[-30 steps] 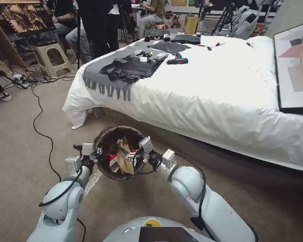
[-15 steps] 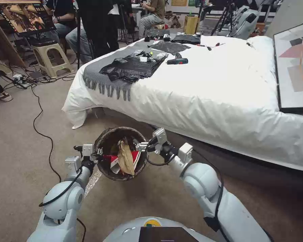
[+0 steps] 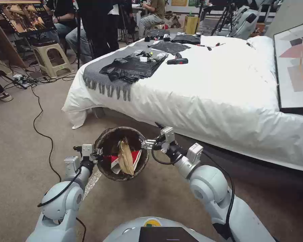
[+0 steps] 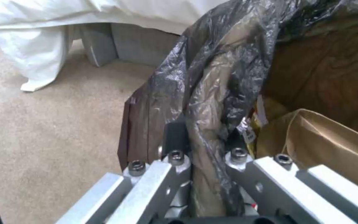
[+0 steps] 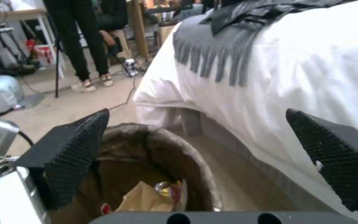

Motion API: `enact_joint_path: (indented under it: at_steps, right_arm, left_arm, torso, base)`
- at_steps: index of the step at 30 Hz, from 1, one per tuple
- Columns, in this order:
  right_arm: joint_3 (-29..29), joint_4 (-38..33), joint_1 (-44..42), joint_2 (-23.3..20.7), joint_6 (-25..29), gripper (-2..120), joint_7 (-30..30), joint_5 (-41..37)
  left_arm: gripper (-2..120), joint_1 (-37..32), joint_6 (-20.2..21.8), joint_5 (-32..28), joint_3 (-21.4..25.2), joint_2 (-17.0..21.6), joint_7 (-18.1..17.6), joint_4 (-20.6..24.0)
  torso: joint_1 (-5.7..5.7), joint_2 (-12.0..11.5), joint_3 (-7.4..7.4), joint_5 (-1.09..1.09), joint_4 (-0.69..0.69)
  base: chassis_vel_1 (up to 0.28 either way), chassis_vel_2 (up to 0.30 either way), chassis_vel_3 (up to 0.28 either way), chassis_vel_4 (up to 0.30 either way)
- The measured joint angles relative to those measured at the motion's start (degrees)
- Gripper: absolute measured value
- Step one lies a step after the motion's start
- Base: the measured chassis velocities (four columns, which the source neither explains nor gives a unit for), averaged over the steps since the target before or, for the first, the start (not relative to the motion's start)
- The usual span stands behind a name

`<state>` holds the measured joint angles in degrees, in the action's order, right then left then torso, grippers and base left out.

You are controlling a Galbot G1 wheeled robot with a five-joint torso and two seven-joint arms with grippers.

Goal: Pick up the trash bin, then pick up the garbage from the floor and place it into the trash bin.

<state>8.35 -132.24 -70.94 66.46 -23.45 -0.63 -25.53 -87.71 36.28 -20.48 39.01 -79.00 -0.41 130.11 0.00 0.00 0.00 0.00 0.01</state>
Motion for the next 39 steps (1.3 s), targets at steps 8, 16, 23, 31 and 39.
enact_joint_path:
  at_steps: [8,16,23,31,39]
  right_arm:
    - [7.43,-1.2,-7.16,0.8,7.58,100,-0.1,7.67]
    - [15.05,-3.09,-16.08,3.71,13.55,100,0.82,12.97]
    - [22.26,-4.1,-25.87,7.04,18.84,100,-0.23,15.87]
    - [25.96,-1.61,-32.05,7.94,26.3,100,-0.44,17.38]
    - [28.03,-0.82,-36.0,9.3,31.16,100,-0.59,17.59]
  left_arm:
    - [3,-0.03,1.2,-3.07,0.8,0.78,-1.33,0.83]
    - [3,-0.17,1.49,-3.5,1.55,1.26,-1.71,1.42]
    - [3,-0.68,1.32,-0.46,2.45,0.87,-1.51,1.74]
    - [3,-1.34,1.13,1.97,3.62,0.1,-1.02,2.8]
    - [3,-1.37,1.06,4.27,3.41,-0.55,-1.4,2.99]
  torso:
    - [0.0,0.0,0.0,0.0,-0.01]
    - [0.0,0.0,0.0,0.0,-0.01]
    - [0.0,0.0,0.0,-0.01,0.0]
    - [0.0,0.0,0.0,0.0,-0.01]
    - [0.0,0.0,0.0,-0.01,-0.01]
  base:
    - [0.0,0.0,0.0,0.0]
    - [0.0,0.0,0.0,0.0]
    - [0.0,0.0,0.0,0.0]
    - [0.0,0.0,0.0,0.0]
    - [0.0,0.0,0.0,0.0]
